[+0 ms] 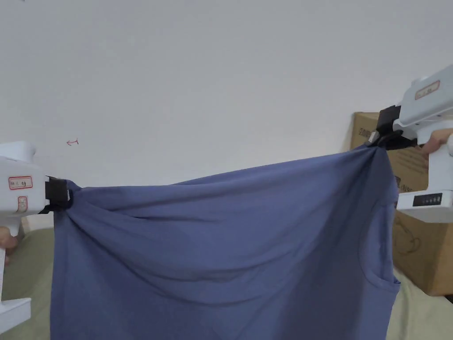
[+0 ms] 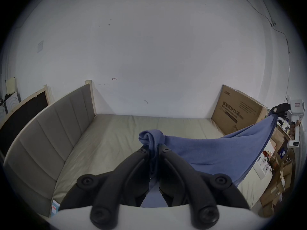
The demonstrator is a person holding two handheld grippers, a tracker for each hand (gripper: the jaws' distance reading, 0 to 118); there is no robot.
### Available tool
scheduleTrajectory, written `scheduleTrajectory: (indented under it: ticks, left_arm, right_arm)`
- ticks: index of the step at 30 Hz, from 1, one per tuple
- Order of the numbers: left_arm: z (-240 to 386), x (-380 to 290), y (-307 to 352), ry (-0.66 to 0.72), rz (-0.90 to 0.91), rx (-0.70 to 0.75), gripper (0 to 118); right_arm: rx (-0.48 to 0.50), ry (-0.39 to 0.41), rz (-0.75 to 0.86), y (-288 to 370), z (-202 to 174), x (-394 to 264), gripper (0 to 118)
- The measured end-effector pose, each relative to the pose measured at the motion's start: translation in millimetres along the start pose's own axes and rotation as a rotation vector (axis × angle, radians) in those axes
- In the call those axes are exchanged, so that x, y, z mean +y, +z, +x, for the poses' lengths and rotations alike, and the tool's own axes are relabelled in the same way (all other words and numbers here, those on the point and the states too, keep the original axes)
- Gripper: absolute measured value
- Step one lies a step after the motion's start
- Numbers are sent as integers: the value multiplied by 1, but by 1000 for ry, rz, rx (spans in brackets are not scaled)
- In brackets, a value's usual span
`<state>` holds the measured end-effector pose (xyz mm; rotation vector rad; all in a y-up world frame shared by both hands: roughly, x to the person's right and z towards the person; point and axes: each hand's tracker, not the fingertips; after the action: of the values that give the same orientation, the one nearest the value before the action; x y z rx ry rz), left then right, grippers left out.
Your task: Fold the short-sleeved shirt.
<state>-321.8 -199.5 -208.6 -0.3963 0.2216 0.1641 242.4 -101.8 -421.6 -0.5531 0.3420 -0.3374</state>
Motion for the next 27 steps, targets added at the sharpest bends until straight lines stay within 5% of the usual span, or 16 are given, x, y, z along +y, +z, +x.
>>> scheduleTrajectory:
  ticks: [15, 18, 22, 25, 27]
  left_arm:
    - [-35, 105, -75, -7, 94, 62, 8]
    - [-34, 108, -80, -28, 103, 68, 8]
    - [-39, 93, -101, -4, 104, 80, 8]
    - [-40, 63, -132, -17, 17, 106, 8]
    - [-39, 38, -158, -58, -48, 145, 8]
  right_arm:
    - [22, 22, 107, -37, -80, 80, 3]
    - [-1, 71, 123, -38, -84, 76, 3]
    - [44, 16, 115, -52, -75, 62, 3]
    - [-20, 85, 54, -87, -73, 42, 3]
    - [-45, 63, -2, -118, -63, 23, 3]
